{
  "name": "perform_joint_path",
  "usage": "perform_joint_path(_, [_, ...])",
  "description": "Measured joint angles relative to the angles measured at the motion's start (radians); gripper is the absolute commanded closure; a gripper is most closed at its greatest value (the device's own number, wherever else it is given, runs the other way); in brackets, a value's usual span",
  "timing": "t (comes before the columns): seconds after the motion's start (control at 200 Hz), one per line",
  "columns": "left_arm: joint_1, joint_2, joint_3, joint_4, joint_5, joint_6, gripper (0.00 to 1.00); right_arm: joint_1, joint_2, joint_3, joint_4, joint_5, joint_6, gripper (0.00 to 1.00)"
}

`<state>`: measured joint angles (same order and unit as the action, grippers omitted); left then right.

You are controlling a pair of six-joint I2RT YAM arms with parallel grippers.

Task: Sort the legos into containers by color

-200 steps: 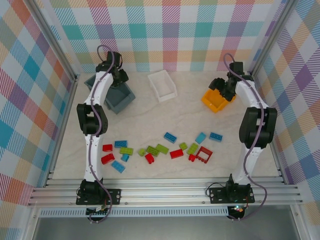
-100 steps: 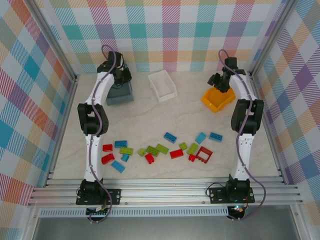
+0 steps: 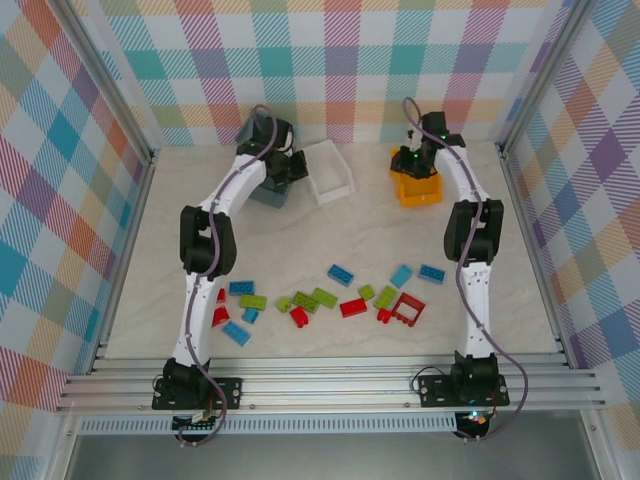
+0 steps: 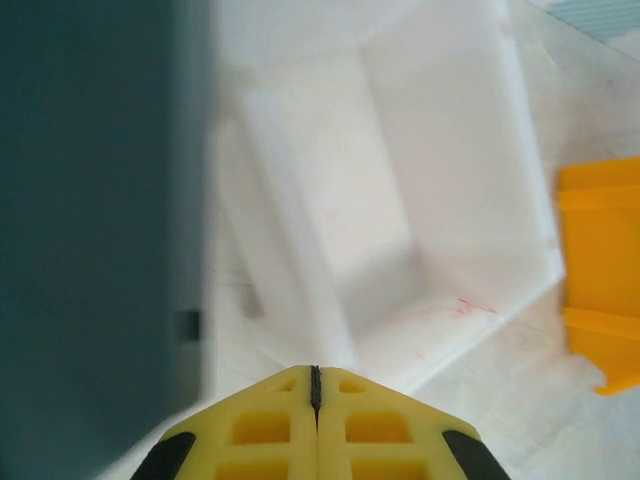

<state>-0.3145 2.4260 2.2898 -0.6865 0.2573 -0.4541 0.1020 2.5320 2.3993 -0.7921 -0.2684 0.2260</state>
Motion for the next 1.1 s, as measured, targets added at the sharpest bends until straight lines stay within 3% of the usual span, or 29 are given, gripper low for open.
perform_joint_path(0.36, [-0.011,-0.053,-0.143,0.066,0.002,-0.059,1.0,0.105,0.048,0.091,-0.002,-0.095,0.006,0.73])
perform_joint_path(0.495, [-0.006,-0.122,-0.178,0.045,-0.085,-0.058,0.62,0.117,0.059,0.114,0.003,-0.096,0.021,0.74])
perform_joint_path(0.615, [0.018,-0.166,-0.122,-0.006,-0.153,-0.04,0.51,0.116,0.06,0.114,0.003,-0.088,0.025,0.74])
perform_joint_path(0.76, [0.08,-0.159,-0.017,-0.036,-0.175,0.016,0.49,0.116,0.06,0.114,0.003,-0.084,0.028,0.74])
perform_joint_path(0.955, [0.149,0.023,0.241,-0.074,-0.167,0.131,0.5,0.116,0.061,0.114,0.005,-0.085,0.032,0.74])
perform_joint_path(1.1, [0.16,0.122,0.266,-0.075,-0.127,0.188,0.54,0.116,0.073,0.116,0.011,-0.095,0.036,0.75])
